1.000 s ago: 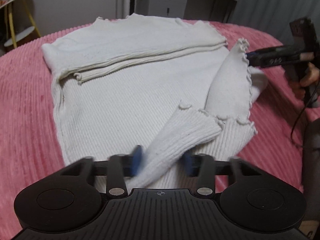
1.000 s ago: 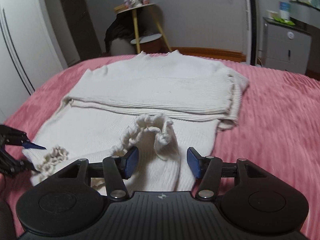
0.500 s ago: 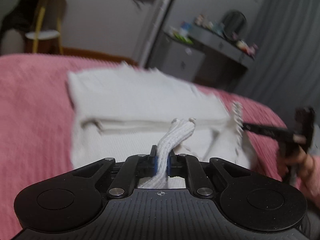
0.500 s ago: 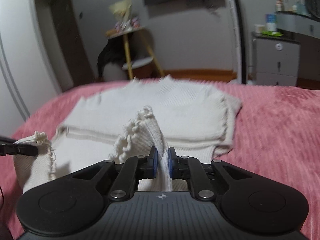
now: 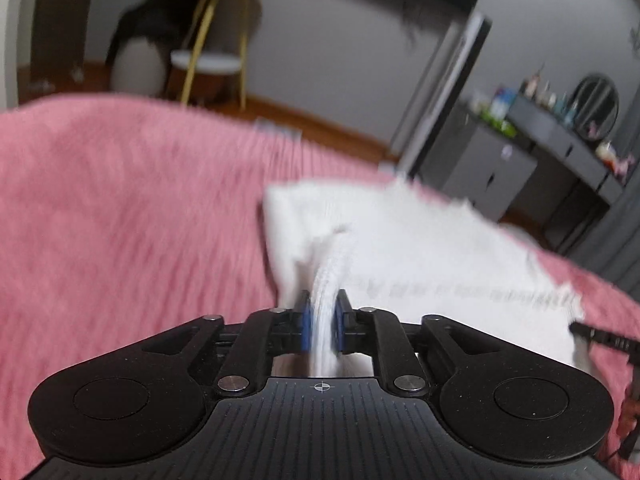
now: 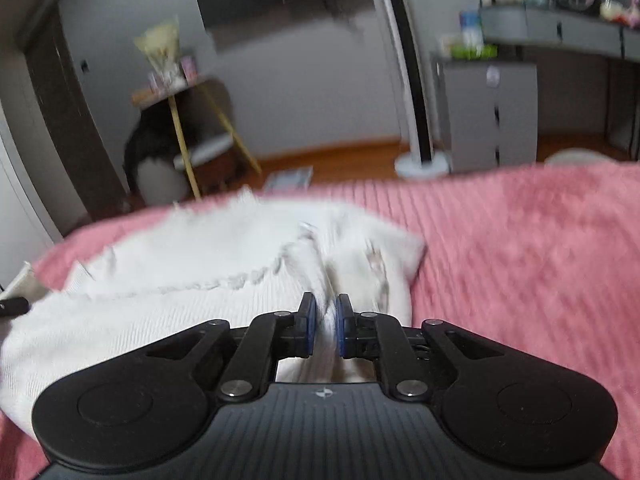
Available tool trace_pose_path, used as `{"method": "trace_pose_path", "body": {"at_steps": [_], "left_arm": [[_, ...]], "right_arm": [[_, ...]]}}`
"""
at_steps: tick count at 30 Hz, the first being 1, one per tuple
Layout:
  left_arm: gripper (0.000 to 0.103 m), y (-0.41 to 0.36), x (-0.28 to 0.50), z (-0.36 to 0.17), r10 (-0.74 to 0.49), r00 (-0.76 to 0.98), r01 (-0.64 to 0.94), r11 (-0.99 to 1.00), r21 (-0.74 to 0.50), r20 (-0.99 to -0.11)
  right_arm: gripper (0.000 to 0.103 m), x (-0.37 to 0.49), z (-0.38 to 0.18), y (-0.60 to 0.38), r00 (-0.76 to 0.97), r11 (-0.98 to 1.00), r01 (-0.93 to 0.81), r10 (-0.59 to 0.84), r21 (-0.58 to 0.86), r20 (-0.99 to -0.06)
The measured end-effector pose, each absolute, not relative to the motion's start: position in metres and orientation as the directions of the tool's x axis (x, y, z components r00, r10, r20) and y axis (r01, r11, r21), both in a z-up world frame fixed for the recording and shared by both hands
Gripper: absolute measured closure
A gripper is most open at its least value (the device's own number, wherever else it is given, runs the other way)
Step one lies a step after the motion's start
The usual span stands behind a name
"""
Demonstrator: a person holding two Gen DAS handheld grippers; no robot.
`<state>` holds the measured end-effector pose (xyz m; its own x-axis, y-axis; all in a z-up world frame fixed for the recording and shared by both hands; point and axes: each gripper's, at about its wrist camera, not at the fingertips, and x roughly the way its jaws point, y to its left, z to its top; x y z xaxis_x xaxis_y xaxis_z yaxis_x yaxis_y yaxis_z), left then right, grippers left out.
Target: Fold small clothes
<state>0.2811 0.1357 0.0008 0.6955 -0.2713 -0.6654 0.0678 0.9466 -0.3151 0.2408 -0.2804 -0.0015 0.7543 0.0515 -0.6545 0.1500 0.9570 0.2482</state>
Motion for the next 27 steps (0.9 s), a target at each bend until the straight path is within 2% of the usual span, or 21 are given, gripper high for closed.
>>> {"method": "trace_pose_path", "body": {"at_steps": [1, 3, 5, 8, 10, 11, 12, 19, 27], "left_arm": [[0.066, 0.135, 0.282, -0.005, -0.286, 0.679, 0.067, 0.941, -0.332, -0.676], [0.048, 0.137, 0.282, -0.014, -0.338, 0.659, 0.074, 0.918, -0.389, -0.671], [0.048, 0.136, 0.285, -0.020, -0.350, 0.655, 0.075, 0.912, -0.403, -0.669], [0.056, 0.134, 0.289, -0.020, -0.336, 0.660, 0.078, 0.920, -0.384, -0.672], [0.076, 0.131, 0.286, -0.015, -0.301, 0.666, 0.077, 0.938, -0.339, -0.682], [0.081, 0.129, 0.286, -0.013, -0.292, 0.671, 0.081, 0.943, -0.324, -0.681], [0.091, 0.129, 0.284, -0.009, -0.282, 0.680, 0.083, 0.947, -0.310, -0.677], [0.092, 0.130, 0.288, 0.029, -0.349, 0.720, 0.157, 0.924, -0.348, -0.600], [0.092, 0.115, 0.342, 0.059, -0.280, 0.799, 0.144, 0.948, -0.282, -0.532]], "right_arm": [[0.093, 0.245, -0.006, -0.282, 0.742, 0.958, 0.145, 0.061, 0.248, -0.668], [0.090, 0.248, -0.007, -0.286, 0.742, 0.954, 0.131, 0.086, 0.270, -0.664], [0.086, 0.252, -0.007, -0.289, 0.745, 0.952, 0.117, 0.104, 0.283, -0.658], [0.086, 0.261, -0.010, -0.288, 0.733, 0.951, 0.096, 0.131, 0.293, -0.668], [0.086, 0.265, -0.012, -0.282, 0.721, 0.960, 0.079, 0.132, 0.269, -0.680], [0.092, 0.265, -0.010, -0.278, 0.718, 0.968, 0.075, 0.115, 0.241, -0.686], [0.096, 0.264, -0.008, -0.274, 0.722, 0.974, 0.071, 0.101, 0.217, -0.685], [0.097, 0.254, 0.031, -0.264, 0.809, 0.983, 0.017, 0.094, 0.182, -0.581], [0.097, 0.300, 0.052, -0.254, 0.867, 0.998, 0.064, -0.040, 0.030, -0.497]]}}
